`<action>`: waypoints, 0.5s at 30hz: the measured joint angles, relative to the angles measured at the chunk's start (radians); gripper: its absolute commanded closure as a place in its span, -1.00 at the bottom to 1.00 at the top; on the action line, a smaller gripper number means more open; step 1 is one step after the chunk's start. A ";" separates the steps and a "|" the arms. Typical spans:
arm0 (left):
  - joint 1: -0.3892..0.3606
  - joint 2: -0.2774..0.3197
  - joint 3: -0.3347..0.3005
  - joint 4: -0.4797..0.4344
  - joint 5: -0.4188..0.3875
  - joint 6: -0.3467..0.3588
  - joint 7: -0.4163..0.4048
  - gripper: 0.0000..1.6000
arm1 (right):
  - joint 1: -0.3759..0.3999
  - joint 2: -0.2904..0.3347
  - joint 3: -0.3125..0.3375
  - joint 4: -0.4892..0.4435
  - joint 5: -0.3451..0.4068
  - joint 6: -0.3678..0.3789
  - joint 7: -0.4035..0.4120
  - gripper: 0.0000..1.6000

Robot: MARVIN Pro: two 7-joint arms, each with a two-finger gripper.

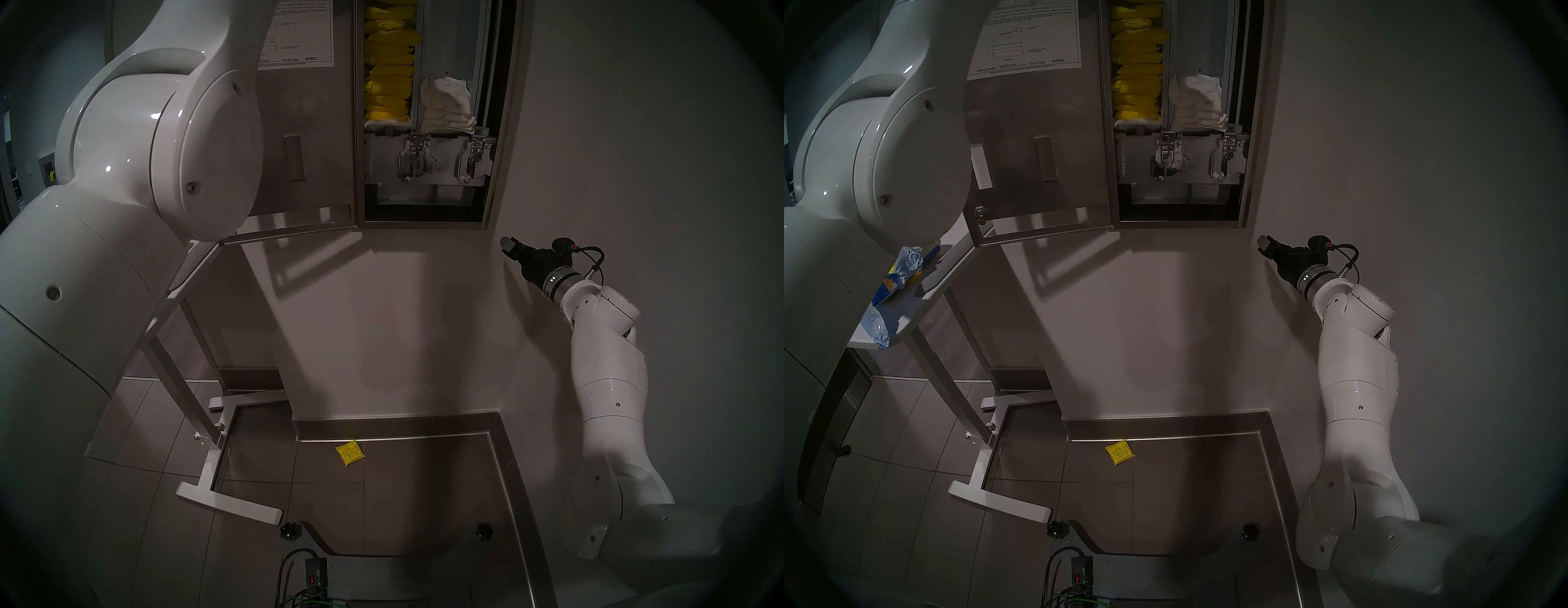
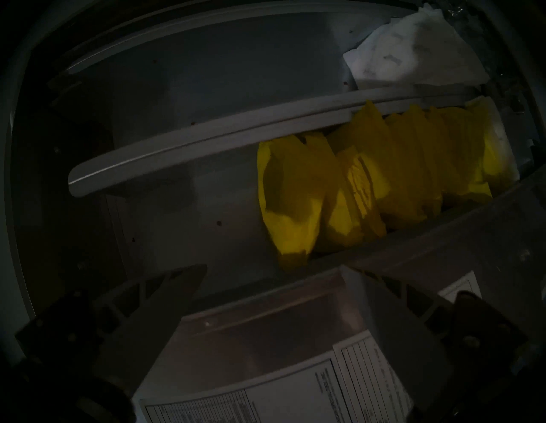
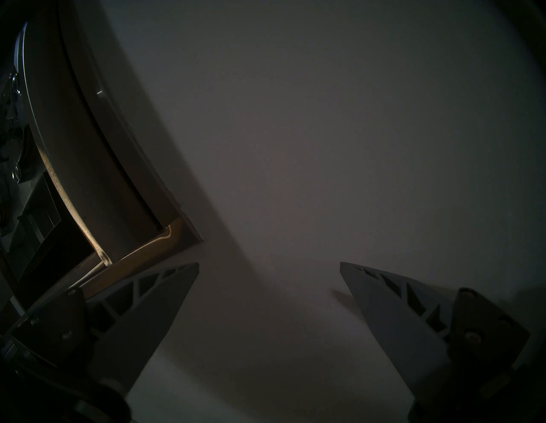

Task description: Open the dispenser door, put the pads inside, close the door

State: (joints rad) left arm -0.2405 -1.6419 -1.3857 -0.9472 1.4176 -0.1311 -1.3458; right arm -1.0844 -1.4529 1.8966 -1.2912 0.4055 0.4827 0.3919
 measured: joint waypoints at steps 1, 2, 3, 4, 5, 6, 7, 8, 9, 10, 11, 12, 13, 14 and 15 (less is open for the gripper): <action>-0.001 0.001 -0.006 -0.005 -0.006 -0.002 -0.010 -1.00 | 0.000 0.000 0.000 0.000 0.000 0.000 0.000 -1.00; -0.001 0.003 -0.015 -0.013 -0.015 -0.004 -0.025 -1.00 | 0.000 0.000 0.000 0.000 0.000 0.000 0.000 -1.00; -0.002 0.005 -0.028 -0.024 -0.028 -0.007 -0.043 -1.00 | 0.000 0.000 0.000 0.000 0.000 0.000 0.000 -1.00; -0.003 0.005 -0.035 -0.031 -0.036 -0.008 -0.054 -1.00 | 0.000 0.000 0.000 0.000 0.000 0.000 0.000 -1.00; -0.004 0.005 -0.051 -0.046 -0.053 -0.009 -0.074 -1.00 | 0.000 0.000 0.000 0.000 0.000 0.000 0.000 -1.00; -0.004 0.004 -0.061 -0.054 -0.064 -0.009 -0.086 -1.00 | 0.000 0.000 0.000 0.000 0.000 0.000 0.000 -1.00; -0.005 0.002 -0.075 -0.065 -0.080 -0.009 -0.100 -1.00 | 0.000 0.000 0.000 0.000 0.000 0.000 0.000 -1.00; -0.006 -0.001 -0.089 -0.076 -0.095 -0.007 -0.113 -1.00 | 0.000 0.000 0.000 0.000 0.000 0.000 0.000 -1.00; -0.006 -0.004 -0.102 -0.087 -0.110 -0.004 -0.123 -1.00 | 0.000 0.000 0.000 0.000 0.001 0.000 0.000 -1.00; -0.007 -0.008 -0.118 -0.101 -0.129 0.001 -0.133 -1.00 | 0.000 0.000 0.000 0.000 0.001 0.000 0.000 -1.00; -0.007 -0.014 -0.138 -0.119 -0.155 0.009 -0.141 -1.00 | 0.000 0.000 0.000 0.001 0.001 0.000 0.000 -1.00; -0.008 -0.020 -0.156 -0.133 -0.176 0.016 -0.143 -1.00 | 0.000 0.000 0.000 0.001 0.001 0.000 0.000 -1.00; -0.008 -0.024 -0.170 -0.145 -0.193 0.023 -0.143 -1.00 | 0.000 0.000 0.000 0.001 0.001 0.000 0.000 -1.00; -0.008 -0.028 -0.186 -0.159 -0.211 0.032 -0.143 -1.00 | 0.000 0.000 0.000 0.001 0.001 0.000 0.000 -1.00; -0.008 -0.034 -0.206 -0.177 -0.236 0.044 -0.143 -1.00 | 0.000 0.000 0.000 0.001 0.001 0.000 0.000 -1.00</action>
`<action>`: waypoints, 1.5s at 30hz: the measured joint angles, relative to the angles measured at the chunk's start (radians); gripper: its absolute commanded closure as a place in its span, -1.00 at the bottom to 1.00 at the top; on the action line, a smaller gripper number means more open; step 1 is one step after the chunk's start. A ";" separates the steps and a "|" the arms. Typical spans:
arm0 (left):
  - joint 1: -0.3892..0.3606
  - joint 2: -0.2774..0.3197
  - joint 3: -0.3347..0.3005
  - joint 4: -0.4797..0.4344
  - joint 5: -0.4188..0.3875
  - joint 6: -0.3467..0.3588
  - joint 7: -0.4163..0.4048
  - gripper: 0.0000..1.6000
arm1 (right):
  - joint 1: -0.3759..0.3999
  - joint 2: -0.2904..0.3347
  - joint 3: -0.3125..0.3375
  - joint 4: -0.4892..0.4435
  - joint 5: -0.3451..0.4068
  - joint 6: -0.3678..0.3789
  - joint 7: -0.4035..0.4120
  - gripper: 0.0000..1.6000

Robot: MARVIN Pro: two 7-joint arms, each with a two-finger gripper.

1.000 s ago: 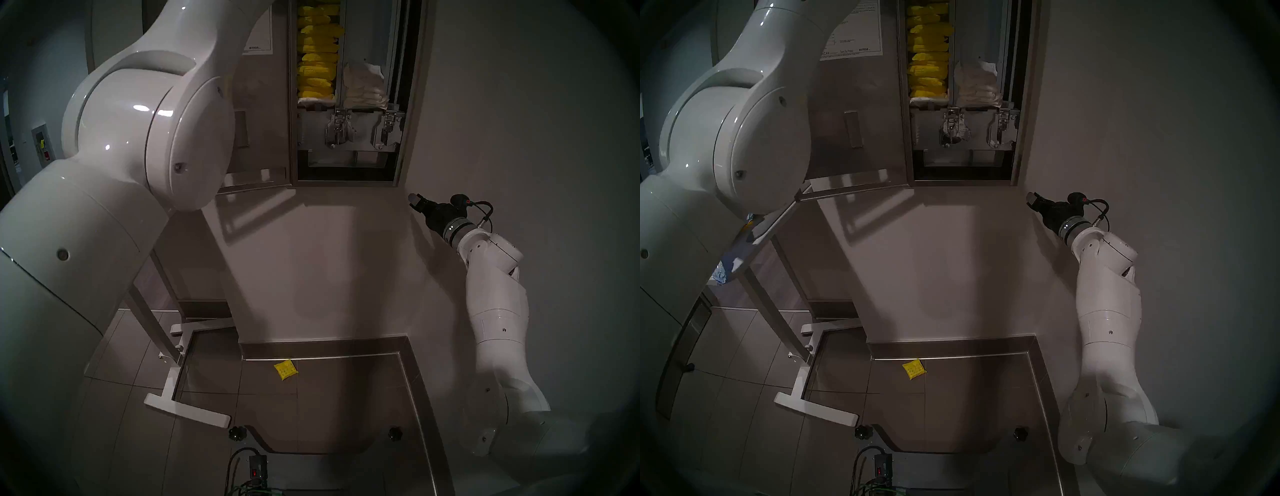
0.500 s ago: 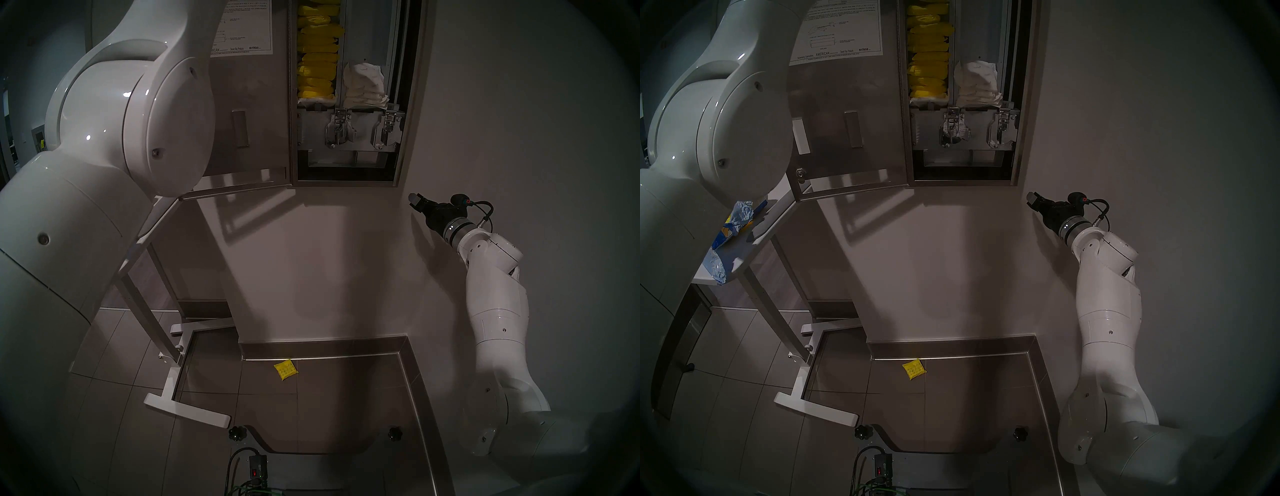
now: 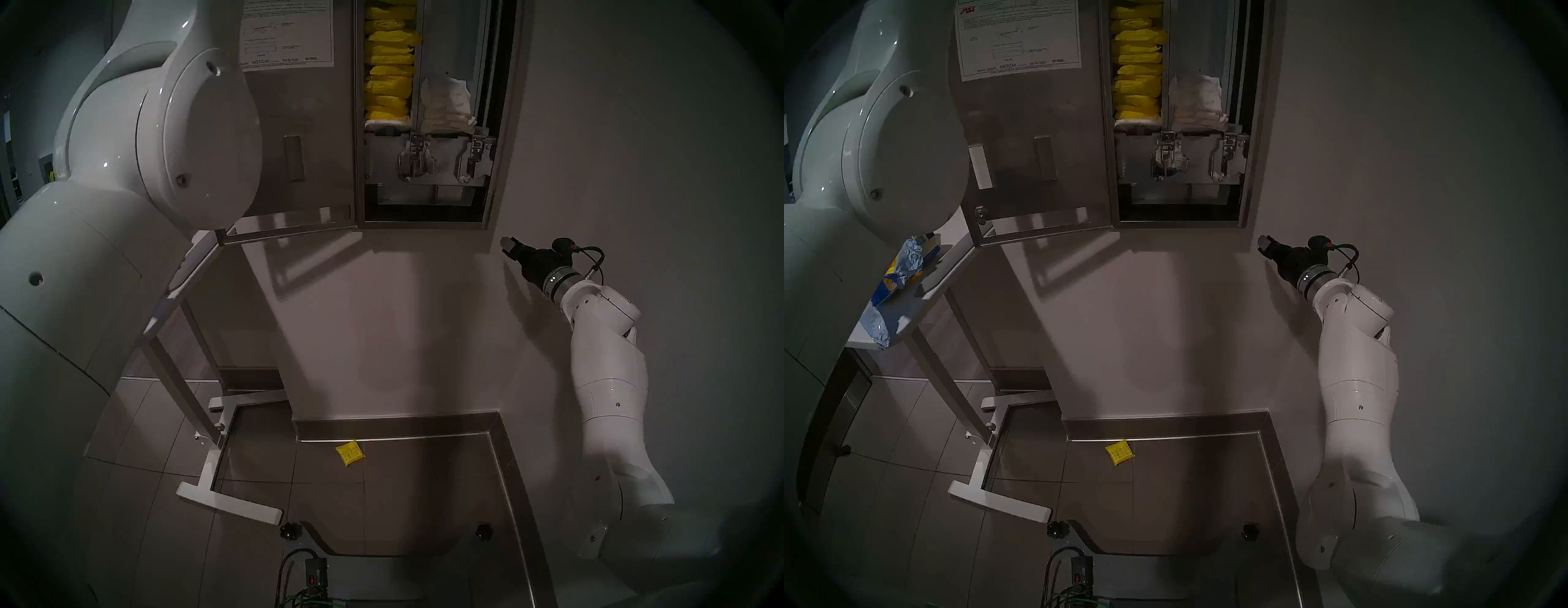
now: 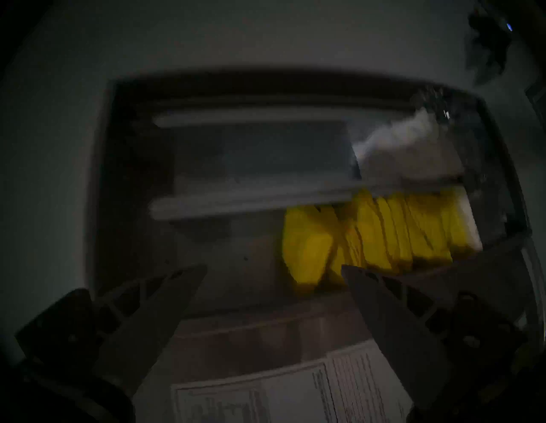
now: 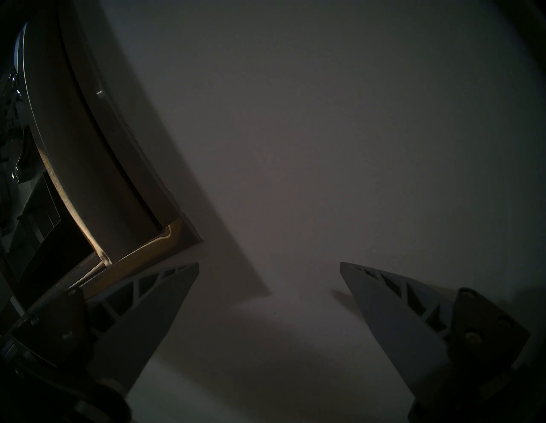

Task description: Open the dispenser door, put the pads inside, close the door

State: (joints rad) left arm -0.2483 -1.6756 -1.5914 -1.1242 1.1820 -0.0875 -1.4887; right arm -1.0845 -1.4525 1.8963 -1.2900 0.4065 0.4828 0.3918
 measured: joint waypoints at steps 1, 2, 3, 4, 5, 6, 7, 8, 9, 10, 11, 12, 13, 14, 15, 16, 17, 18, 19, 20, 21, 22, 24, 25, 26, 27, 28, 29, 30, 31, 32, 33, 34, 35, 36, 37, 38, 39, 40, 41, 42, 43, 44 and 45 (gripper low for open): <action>0.000 -0.005 -0.019 -0.015 -0.021 0.012 0.000 -1.00 | 0.000 0.000 0.000 0.000 0.000 0.000 0.000 -1.00; 0.002 -0.009 -0.038 -0.032 -0.044 0.026 0.000 -1.00 | 0.000 0.000 0.000 0.000 0.000 0.000 0.000 -1.00; 0.003 -0.011 -0.049 -0.042 -0.056 0.033 0.000 -1.00 | 0.000 0.000 0.000 0.000 0.000 0.000 0.000 -1.00; 0.006 -0.015 -0.067 -0.058 -0.074 0.047 0.000 -1.00 | 0.000 0.000 0.000 0.000 0.000 0.000 0.000 -1.00; 0.011 -0.018 -0.085 -0.075 -0.093 0.062 0.000 -1.00 | 0.000 0.000 0.000 0.000 0.000 0.000 0.000 -1.00; 0.017 -0.021 -0.102 -0.091 -0.108 0.076 0.000 -1.00 | 0.000 0.000 0.000 0.000 0.000 0.000 0.000 -1.00; 0.026 -0.024 -0.121 -0.110 -0.125 0.092 0.000 -1.00 | 0.000 0.000 0.000 0.000 0.000 0.000 0.000 -1.00; 0.038 -0.027 -0.142 -0.130 -0.140 0.109 0.001 -1.00 | 0.000 0.000 0.000 0.000 0.000 0.000 0.000 -1.00; 0.048 -0.029 -0.158 -0.145 -0.150 0.121 0.001 -1.00 | 0.000 0.000 0.000 0.000 0.001 0.000 0.000 -1.00; 0.061 -0.032 -0.177 -0.164 -0.161 0.135 0.001 -1.00 | 0.000 0.000 0.000 0.000 0.001 0.000 0.000 -1.00; 0.071 -0.033 -0.188 -0.176 -0.167 0.144 0.001 -1.00 | 0.000 0.000 0.000 0.000 0.001 0.000 0.000 -1.00; 0.086 -0.036 -0.204 -0.194 -0.177 0.156 0.001 -1.00 | 0.000 0.000 0.000 0.000 0.001 0.000 0.000 -1.00; 0.098 -0.038 -0.216 -0.207 -0.183 0.164 0.001 -1.00 | 0.000 0.000 0.000 0.000 0.001 0.000 0.000 -1.00; 0.110 -0.039 -0.228 -0.220 -0.189 0.172 0.001 -1.00 | 0.000 0.000 0.000 0.000 0.001 0.000 0.000 -1.00; 0.130 -0.043 -0.247 -0.242 -0.198 0.182 0.001 -1.00 | 0.000 0.000 0.000 0.000 0.001 0.000 0.000 -1.00; 0.145 -0.046 -0.261 -0.258 -0.206 0.189 0.001 -1.00 | 0.000 0.000 0.000 0.001 0.001 0.000 0.000 -1.00; 0.160 -0.049 -0.274 -0.272 -0.213 0.195 0.002 -1.00 | 0.000 0.000 0.000 0.001 0.001 0.000 0.000 -1.00; 0.176 -0.052 -0.289 -0.289 -0.221 0.202 0.002 -1.00 | 0.000 0.000 0.000 0.001 0.001 0.000 0.000 -1.00; 0.190 -0.055 -0.301 -0.304 -0.228 0.208 0.002 -1.00 | 0.000 0.000 0.000 0.001 0.001 0.000 0.000 -1.00; 0.204 -0.057 -0.314 -0.318 -0.235 0.213 0.002 -1.00 | 0.000 0.000 0.000 0.001 0.001 0.000 0.000 -1.00; 0.213 -0.059 -0.321 -0.327 -0.240 0.217 0.002 -1.00 | 0.000 0.000 0.000 0.001 0.001 0.000 0.000 -1.00; 0.229 -0.063 -0.336 -0.344 -0.249 0.223 0.002 -1.00 | 0.000 0.000 0.000 0.001 0.001 0.000 0.000 -1.00; 0.256 -0.071 -0.363 -0.377 -0.267 0.237 0.002 -1.00 | 0.000 0.000 0.000 0.001 0.001 0.000 0.000 -1.00; 0.265 -0.073 -0.372 -0.387 -0.274 0.241 0.002 -1.00 | 0.000 0.000 0.000 0.001 0.001 0.000 0.000 -1.00; 0.280 -0.078 -0.389 -0.406 -0.286 0.249 0.002 -1.00 | 0.000 0.000 0.000 0.001 0.001 0.000 0.000 -1.00; 0.288 -0.080 -0.397 -0.416 -0.292 0.252 0.002 -1.00 | 0.000 0.000 -0.001 0.001 0.002 0.000 0.000 -1.00; 0.303 -0.085 -0.413 -0.437 -0.302 0.259 0.002 -1.00 | 0.000 0.000 -0.001 0.002 0.002 0.000 0.000 -1.00; 0.315 -0.088 -0.425 -0.454 -0.309 0.264 0.002 -1.00 | 0.000 0.000 -0.001 0.002 0.002 0.000 0.000 -1.00; 0.321 -0.089 -0.431 -0.463 -0.313 0.267 0.002 -1.00 | 0.000 0.000 -0.001 0.002 0.002 0.000 0.000 -1.00; 0.337 -0.093 -0.446 -0.486 -0.321 0.272 0.003 -1.00 | 0.000 0.001 -0.001 0.002 0.002 0.000 0.000 -1.00; 0.344 -0.094 -0.452 -0.496 -0.324 0.275 0.003 -1.00 | 0.000 0.001 -0.001 0.002 0.002 0.000 0.000 -1.00; 0.350 -0.096 -0.458 -0.507 -0.327 0.277 0.003 -1.00 | 0.000 0.001 -0.001 0.002 0.002 0.000 0.000 -1.00; 0.355 -0.096 -0.462 -0.513 -0.329 0.279 0.003 -1.00 | 0.000 0.001 -0.001 0.002 0.002 0.000 0.000 -1.00; 0.372 -0.100 -0.478 -0.537 -0.336 0.285 0.003 -1.00 | 0.000 0.001 -0.001 0.002 0.002 0.000 0.000 -1.00; 0.379 -0.101 -0.485 -0.548 -0.339 0.287 0.003 -1.00 | 0.000 0.001 -0.001 0.002 0.002 0.000 0.000 -1.00; 0.396 -0.104 -0.498 -0.571 -0.344 0.293 0.003 -1.00 | 0.000 0.001 -0.001 0.002 0.002 0.000 0.000 -1.00; 0.408 -0.106 -0.508 -0.587 -0.348 0.297 0.003 -1.00 | 0.000 0.001 -0.001 0.002 0.002 0.000 0.000 -1.00; 0.427 -0.108 -0.523 -0.612 -0.354 0.303 0.003 -1.00 | 0.000 0.001 -0.001 0.002 0.002 0.000 0.000 -1.00; 0.436 -0.109 -0.531 -0.623 -0.357 0.305 0.003 -1.00 | 0.000 0.001 -0.001 0.002 0.002 0.000 0.000 -1.00; 0.446 -0.111 -0.538 -0.635 -0.360 0.308 0.003 -0.87 | 0.000 0.001 -0.001 0.002 0.002 0.000 0.000 -1.00; 0.457 -0.113 -0.546 -0.648 -0.363 0.311 0.003 -0.68 | 0.000 0.001 -0.001 0.002 0.002 0.000 0.000 -1.00; 0.465 -0.114 -0.552 -0.658 -0.366 0.313 0.003 -0.33 | 0.000 0.001 -0.001 0.002 0.002 0.000 0.000 -1.00; 0.481 -0.116 -0.565 -0.677 -0.371 0.318 0.003 0.18 | 0.000 0.001 -0.001 0.002 0.002 0.000 0.000 -1.00; 0.490 -0.117 -0.571 -0.687 -0.373 0.321 0.003 0.31 | 0.000 0.001 -0.001 0.002 0.002 0.000 0.000 -1.00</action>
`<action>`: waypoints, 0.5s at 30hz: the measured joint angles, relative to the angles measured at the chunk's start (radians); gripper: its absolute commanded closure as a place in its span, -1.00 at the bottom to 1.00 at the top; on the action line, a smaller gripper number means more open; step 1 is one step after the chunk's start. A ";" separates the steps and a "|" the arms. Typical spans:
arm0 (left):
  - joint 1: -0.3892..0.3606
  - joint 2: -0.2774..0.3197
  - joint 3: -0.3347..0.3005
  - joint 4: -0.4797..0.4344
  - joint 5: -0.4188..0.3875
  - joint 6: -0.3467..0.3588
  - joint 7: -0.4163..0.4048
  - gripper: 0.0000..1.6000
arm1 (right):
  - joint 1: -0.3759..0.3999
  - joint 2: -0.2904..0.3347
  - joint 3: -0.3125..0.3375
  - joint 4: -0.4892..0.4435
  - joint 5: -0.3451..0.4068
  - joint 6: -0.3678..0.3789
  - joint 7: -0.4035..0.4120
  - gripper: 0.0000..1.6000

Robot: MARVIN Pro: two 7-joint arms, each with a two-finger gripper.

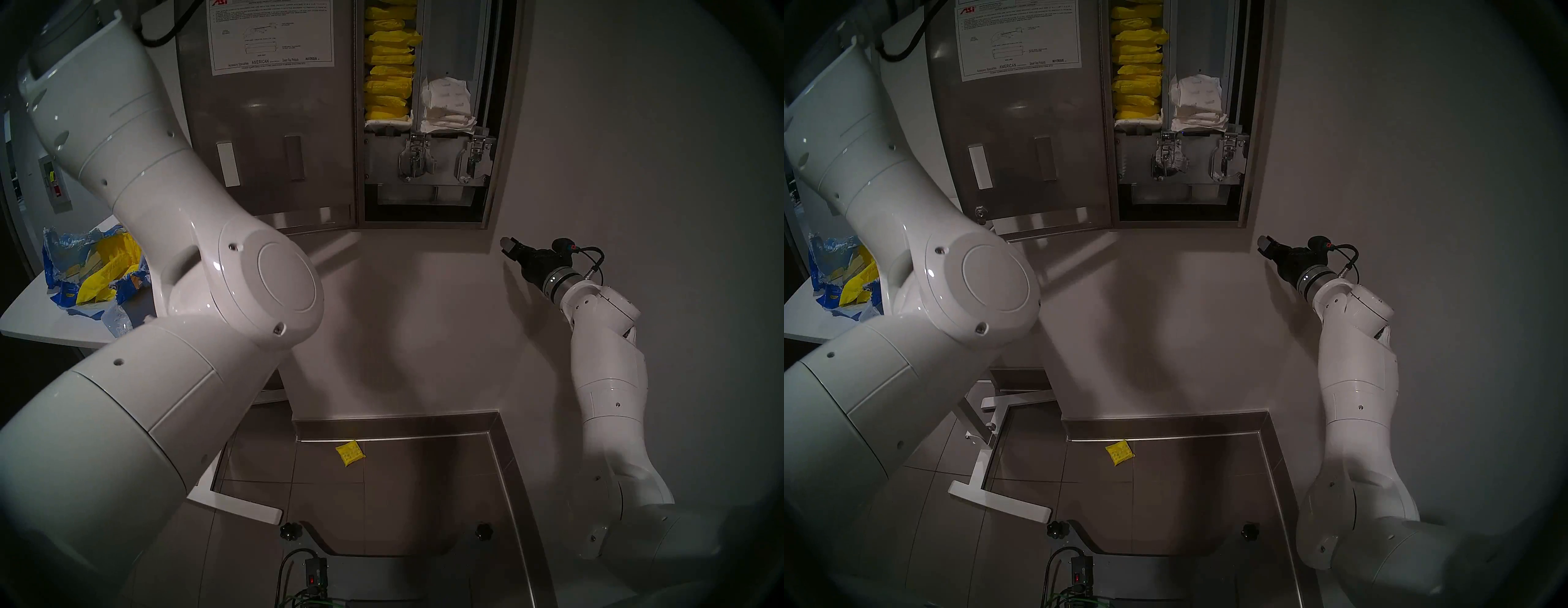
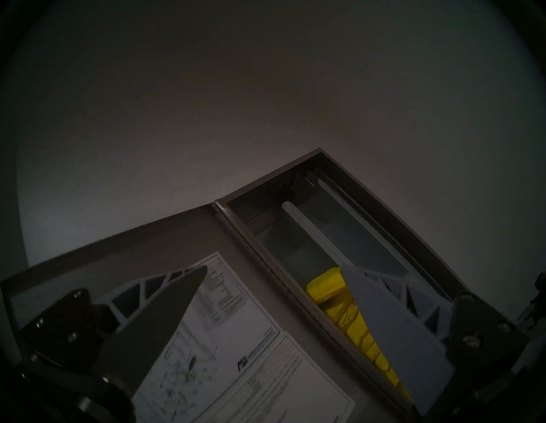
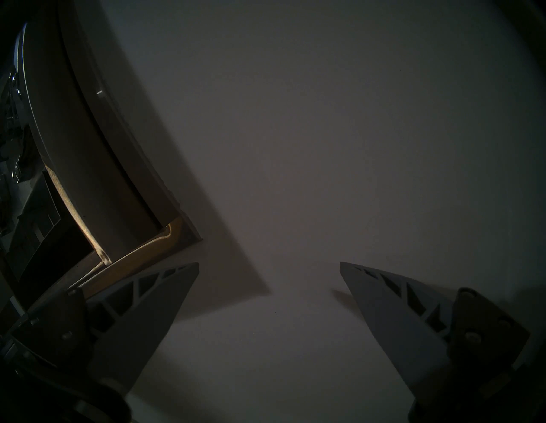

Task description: Open the dispenser door, put the pads inside, close the door

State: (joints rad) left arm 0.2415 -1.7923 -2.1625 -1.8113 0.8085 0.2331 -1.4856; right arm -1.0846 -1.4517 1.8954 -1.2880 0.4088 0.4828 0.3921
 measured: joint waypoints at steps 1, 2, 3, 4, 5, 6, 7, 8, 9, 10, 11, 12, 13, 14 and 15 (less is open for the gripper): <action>0.014 -0.001 -0.011 -0.017 -0.003 0.004 0.000 0.52 | 0.000 0.000 0.000 0.000 0.000 0.000 0.000 -1.00; 0.027 -0.002 -0.022 -0.034 -0.006 0.007 0.000 1.00 | 0.000 0.000 0.000 0.000 0.000 0.000 0.000 -1.00; 0.042 -0.002 -0.037 -0.053 -0.009 0.011 0.000 1.00 | 0.000 0.000 0.000 0.000 0.000 0.000 0.000 -1.00; 0.056 -0.002 -0.049 -0.071 -0.010 0.014 0.000 1.00 | 0.000 0.000 0.000 0.000 0.000 0.000 0.000 -1.00; 0.065 -0.001 -0.059 -0.083 -0.012 0.016 0.000 1.00 | 0.000 0.000 0.000 0.000 0.000 0.000 0.000 -1.00; 0.074 -0.001 -0.069 -0.094 -0.013 0.017 0.000 1.00 | 0.000 0.000 0.000 0.000 0.000 0.000 0.000 -1.00; 0.091 0.002 -0.086 -0.114 -0.014 0.019 0.000 1.00 | 0.000 0.000 0.000 0.000 0.000 0.000 0.000 -1.00; 0.101 0.004 -0.096 -0.128 -0.015 0.020 0.000 1.00 | 0.000 0.000 0.000 0.000 0.000 0.000 0.000 -1.00; 0.117 0.008 -0.111 -0.149 -0.016 0.021 0.000 1.00 | 0.000 0.000 0.000 0.000 0.000 0.000 0.000 -1.00; 0.134 0.013 -0.129 -0.173 -0.017 0.021 0.000 1.00 | 0.000 0.000 0.000 -0.001 0.000 0.000 0.000 -1.00; 0.140 0.016 -0.137 -0.183 -0.017 0.021 0.000 1.00 | 0.000 0.000 0.000 -0.001 0.000 0.000 0.000 -1.00; 0.146 0.019 -0.144 -0.194 -0.017 0.021 0.000 1.00 | 0.000 0.000 0.000 -0.001 0.000 0.000 0.000 -1.00; 0.159 0.025 -0.161 -0.218 -0.017 0.021 0.000 1.00 | 0.000 0.000 0.000 -0.002 0.000 0.000 -0.001 -1.00; 0.166 0.028 -0.169 -0.232 -0.016 0.021 0.000 1.00 | 0.000 0.000 0.000 -0.002 0.000 0.000 -0.001 -1.00; 0.171 0.032 -0.175 -0.242 -0.015 0.021 0.001 1.00 | 0.000 0.000 0.000 -0.003 0.000 0.000 -0.001 -1.00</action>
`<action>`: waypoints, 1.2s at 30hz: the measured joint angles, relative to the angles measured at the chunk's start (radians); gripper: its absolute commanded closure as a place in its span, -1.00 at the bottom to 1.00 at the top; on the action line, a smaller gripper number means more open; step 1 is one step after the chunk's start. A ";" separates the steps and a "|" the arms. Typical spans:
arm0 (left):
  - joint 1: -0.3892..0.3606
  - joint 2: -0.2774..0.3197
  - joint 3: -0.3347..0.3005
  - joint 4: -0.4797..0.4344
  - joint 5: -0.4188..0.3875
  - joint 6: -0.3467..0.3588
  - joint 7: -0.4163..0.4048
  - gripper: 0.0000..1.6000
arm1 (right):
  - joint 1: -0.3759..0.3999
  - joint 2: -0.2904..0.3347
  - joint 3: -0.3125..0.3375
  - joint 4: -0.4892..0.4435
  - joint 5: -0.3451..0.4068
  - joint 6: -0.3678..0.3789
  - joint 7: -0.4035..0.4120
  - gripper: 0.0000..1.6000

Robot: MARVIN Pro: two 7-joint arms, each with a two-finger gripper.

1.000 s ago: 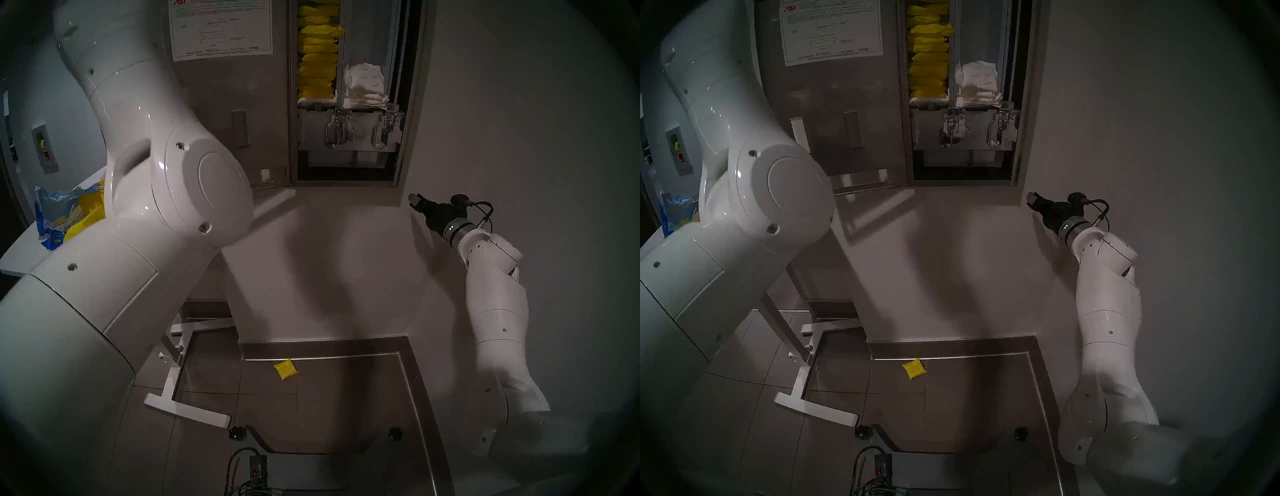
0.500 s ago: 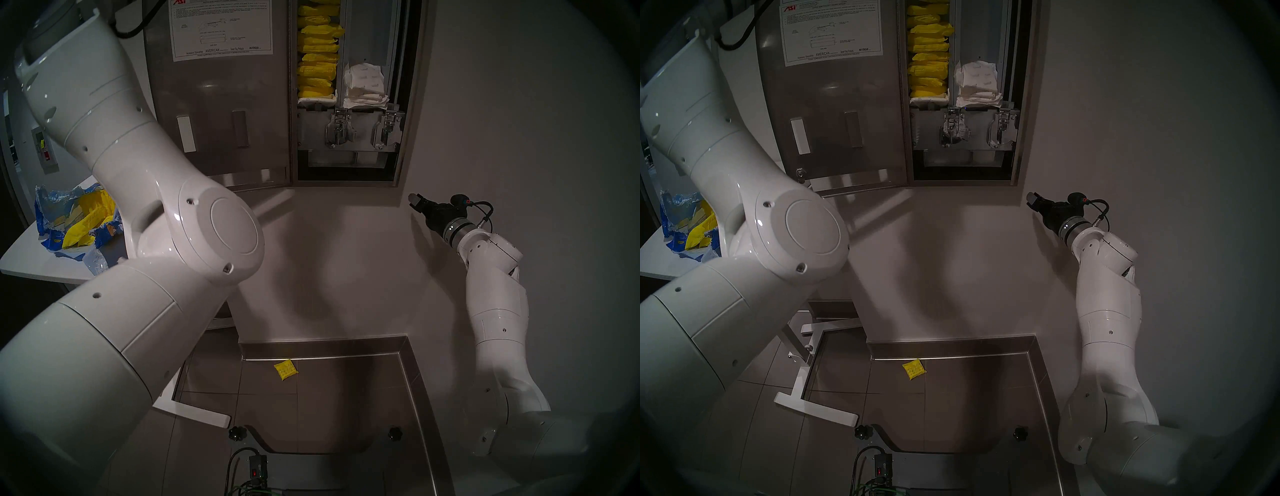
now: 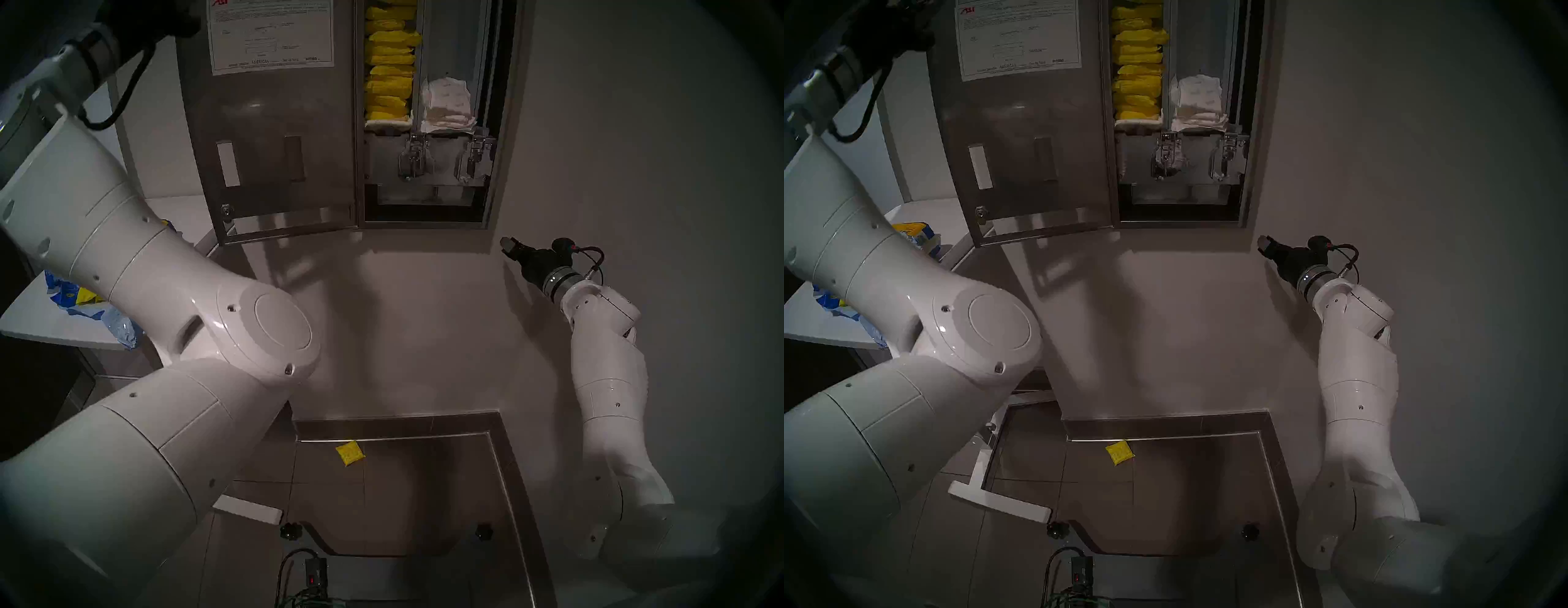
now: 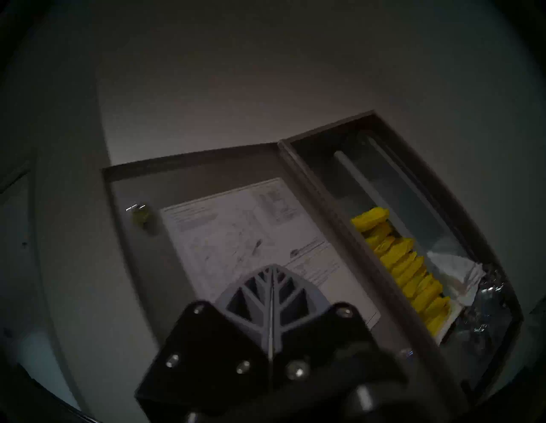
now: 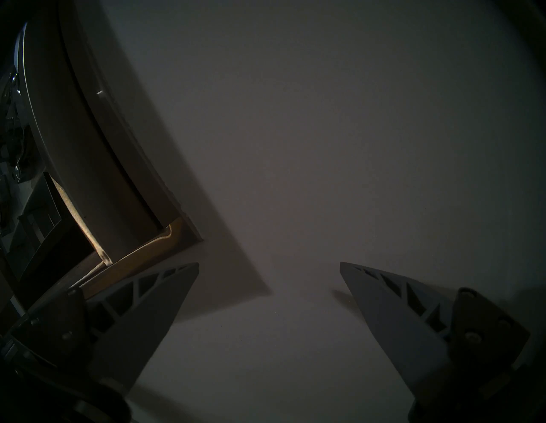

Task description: Open the dispenser door, put the pads inside, close the door

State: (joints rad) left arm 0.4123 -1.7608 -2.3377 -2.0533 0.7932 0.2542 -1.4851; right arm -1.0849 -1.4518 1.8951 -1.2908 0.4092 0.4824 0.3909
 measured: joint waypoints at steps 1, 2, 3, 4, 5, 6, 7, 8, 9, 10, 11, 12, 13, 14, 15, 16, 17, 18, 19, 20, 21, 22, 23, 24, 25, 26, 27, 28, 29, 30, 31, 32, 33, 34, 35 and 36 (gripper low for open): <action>0.005 0.003 -0.007 -0.010 0.001 0.000 0.000 1.00 | 0.000 0.000 0.000 0.000 0.000 0.000 0.000 -1.00; 0.008 0.008 -0.015 -0.019 0.002 0.001 0.000 1.00 | 0.000 0.000 0.000 -0.001 0.000 0.000 -0.001 -1.00; 0.012 0.022 -0.032 -0.025 0.004 0.003 0.000 1.00 | 0.000 0.000 0.000 -0.002 0.000 0.000 -0.001 -1.00; 0.012 0.028 -0.040 -0.025 0.005 0.005 0.000 1.00 | 0.000 0.000 0.000 -0.002 0.000 0.000 -0.002 -1.00; 0.011 0.039 -0.050 -0.021 0.008 0.006 0.000 1.00 | 0.000 -0.001 0.000 -0.003 0.000 0.000 -0.002 -1.00; 0.010 0.046 -0.056 -0.017 0.010 0.007 0.000 1.00 | 0.000 -0.001 0.000 -0.003 0.000 0.000 -0.003 -1.00; 0.008 0.052 -0.061 -0.012 0.012 0.008 0.001 1.00 | -0.001 -0.001 0.000 -0.003 0.000 0.000 -0.003 -1.00; 0.006 0.060 -0.068 -0.004 0.015 0.009 0.001 1.00 | -0.001 -0.001 0.000 -0.004 0.000 0.000 -0.004 -1.00; 0.004 0.067 -0.074 0.004 0.017 0.010 0.002 1.00 | -0.001 -0.001 0.000 -0.004 0.000 0.000 -0.004 -1.00; 0.002 0.075 -0.080 0.013 0.021 0.010 0.004 1.00 | -0.001 -0.001 0.000 -0.004 0.000 0.000 -0.005 -1.00; -0.001 0.085 -0.087 0.026 0.025 0.010 0.006 1.00 | -0.001 -0.001 0.000 -0.005 0.000 0.000 -0.006 -1.00; -0.003 0.093 -0.093 0.038 0.028 0.010 0.010 1.00 | -0.001 -0.001 0.000 -0.005 0.000 0.000 -0.006 -1.00; -0.007 0.103 -0.100 0.054 0.033 0.009 0.016 1.00 | -0.001 -0.001 0.000 -0.005 0.000 0.000 -0.007 -1.00; -0.010 0.111 -0.107 0.068 0.038 0.006 0.022 1.00 | -0.001 -0.001 0.000 -0.005 0.000 0.000 -0.008 -1.00; -0.013 0.121 -0.114 0.085 0.044 0.003 0.030 1.00 | -0.001 -0.001 0.000 -0.005 0.000 0.000 -0.008 -1.00; -0.015 0.127 -0.119 0.098 0.048 0.000 0.036 1.00 | -0.001 -0.001 0.000 -0.005 0.000 0.000 -0.009 -1.00; -0.019 0.139 -0.127 0.123 0.055 -0.005 0.048 1.00 | -0.001 -0.001 0.000 -0.005 0.000 0.000 -0.009 -1.00; -0.022 0.147 -0.134 0.140 0.060 -0.009 0.055 1.00 | -0.001 -0.001 0.000 -0.006 0.000 0.000 -0.010 -1.00; -0.023 0.153 -0.138 0.152 0.063 -0.012 0.061 1.00 | -0.001 -0.001 0.000 -0.006 0.000 0.000 -0.010 -1.00; -0.026 0.162 -0.146 0.175 0.069 -0.017 0.071 1.00 | -0.001 -0.001 0.000 -0.006 0.001 0.000 -0.011 -1.00; -0.027 0.166 -0.149 0.186 0.071 -0.019 0.075 1.00 | -0.002 -0.001 0.000 -0.006 0.001 0.000 -0.011 -1.00; -0.029 0.174 -0.155 0.205 0.075 -0.024 0.084 1.00 | -0.002 -0.001 0.000 -0.006 0.001 0.000 -0.011 -1.00; -0.031 0.180 -0.160 0.222 0.079 -0.028 0.090 1.00 | -0.002 -0.001 0.000 -0.007 0.001 0.000 -0.012 -1.00; -0.032 0.187 -0.165 0.240 0.082 -0.033 0.096 1.00 | -0.002 -0.001 0.000 -0.007 0.001 -0.001 -0.012 -1.00; -0.034 0.194 -0.170 0.261 0.084 -0.039 0.102 1.00 | -0.002 -0.001 0.000 -0.007 0.001 -0.001 -0.012 -1.00; -0.035 0.200 -0.175 0.279 0.085 -0.044 0.107 1.00 | -0.002 -0.001 0.000 -0.007 0.001 -0.001 -0.013 -1.00; -0.036 0.205 -0.178 0.295 0.086 -0.048 0.111 1.00 | -0.002 -0.001 0.000 -0.008 0.001 -0.001 -0.013 -1.00; -0.036 0.209 -0.181 0.307 0.085 -0.051 0.113 1.00 | -0.002 -0.001 0.000 -0.008 0.001 -0.001 -0.013 -1.00; -0.038 0.217 -0.186 0.331 0.084 -0.056 0.116 1.00 | -0.002 -0.001 0.000 -0.008 0.001 -0.001 -0.014 -1.00; -0.039 0.220 -0.189 0.342 0.084 -0.058 0.117 1.00 | -0.002 -0.001 0.000 -0.008 0.001 -0.001 -0.014 -1.00; -0.041 0.228 -0.194 0.368 0.083 -0.062 0.119 1.00 | -0.003 -0.001 0.000 -0.009 0.001 -0.001 -0.014 -1.00; -0.042 0.234 -0.198 0.387 0.083 -0.064 0.119 1.00 | -0.003 -0.001 0.000 -0.009 0.001 -0.001 -0.015 -1.00; -0.043 0.237 -0.200 0.397 0.082 -0.065 0.120 1.00 | -0.003 -0.001 0.000 -0.009 0.001 -0.001 -0.015 -1.00; -0.045 0.243 -0.203 0.417 0.082 -0.066 0.120 1.00 | -0.003 -0.001 0.000 -0.009 0.001 -0.001 -0.015 -1.00; -0.048 0.249 -0.207 0.437 0.082 -0.067 0.121 1.00 | -0.003 -0.001 0.000 -0.009 0.002 -0.001 -0.015 -1.00; -0.050 0.254 -0.210 0.453 0.081 -0.067 0.122 1.00 | -0.003 -0.001 0.000 -0.009 0.002 -0.001 -0.015 -1.00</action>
State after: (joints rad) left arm 0.3626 -1.5072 -2.5472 -1.6002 0.8744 0.1873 -1.3634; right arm -1.0878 -1.4529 1.8947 -1.2999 0.4108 0.4818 0.3755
